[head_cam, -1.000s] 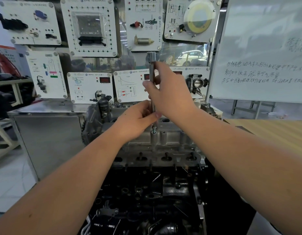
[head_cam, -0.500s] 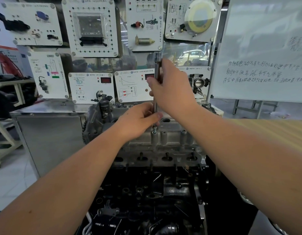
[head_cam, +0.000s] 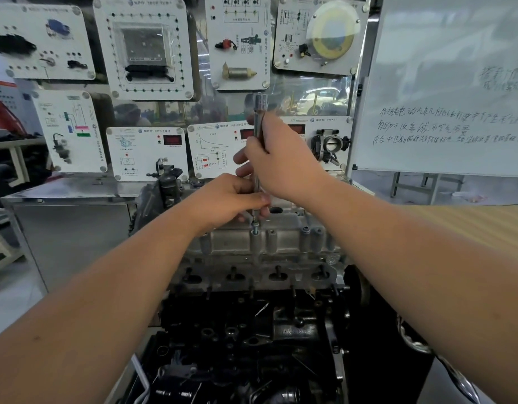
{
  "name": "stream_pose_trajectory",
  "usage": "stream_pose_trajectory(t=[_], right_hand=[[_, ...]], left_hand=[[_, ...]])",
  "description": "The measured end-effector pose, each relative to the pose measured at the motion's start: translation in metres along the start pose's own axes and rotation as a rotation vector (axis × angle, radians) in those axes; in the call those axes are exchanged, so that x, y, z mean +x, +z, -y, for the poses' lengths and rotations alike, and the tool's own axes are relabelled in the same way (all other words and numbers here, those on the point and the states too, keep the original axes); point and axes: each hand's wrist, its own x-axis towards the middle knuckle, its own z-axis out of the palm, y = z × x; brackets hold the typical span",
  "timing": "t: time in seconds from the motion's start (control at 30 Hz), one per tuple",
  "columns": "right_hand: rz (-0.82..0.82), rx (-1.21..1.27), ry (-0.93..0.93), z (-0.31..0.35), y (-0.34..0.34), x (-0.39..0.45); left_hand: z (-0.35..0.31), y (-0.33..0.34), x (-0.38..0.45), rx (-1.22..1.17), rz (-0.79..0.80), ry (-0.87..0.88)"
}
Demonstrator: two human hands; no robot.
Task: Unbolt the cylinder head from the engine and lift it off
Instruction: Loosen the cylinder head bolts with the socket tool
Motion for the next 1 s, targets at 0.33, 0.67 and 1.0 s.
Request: stream_pose_trajectory(t=[0.33,0.67,1.0], right_hand=[[-0.185,-0.165,-0.021,0.007,-0.002,0.005],[-0.032,-0.173,0.003,0.012,0.0,0.003],[-0.098,-0.221,-0.029,0.011,0.003,0.007]], left_hand=[[0.01,-0.003,0.001,-0.122,-0.012,0.053],[0.012,-0.005,0.0,-0.131,0.02,0.004],[0.009,-0.001,-0.003,-0.09,-0.039,0.013]])
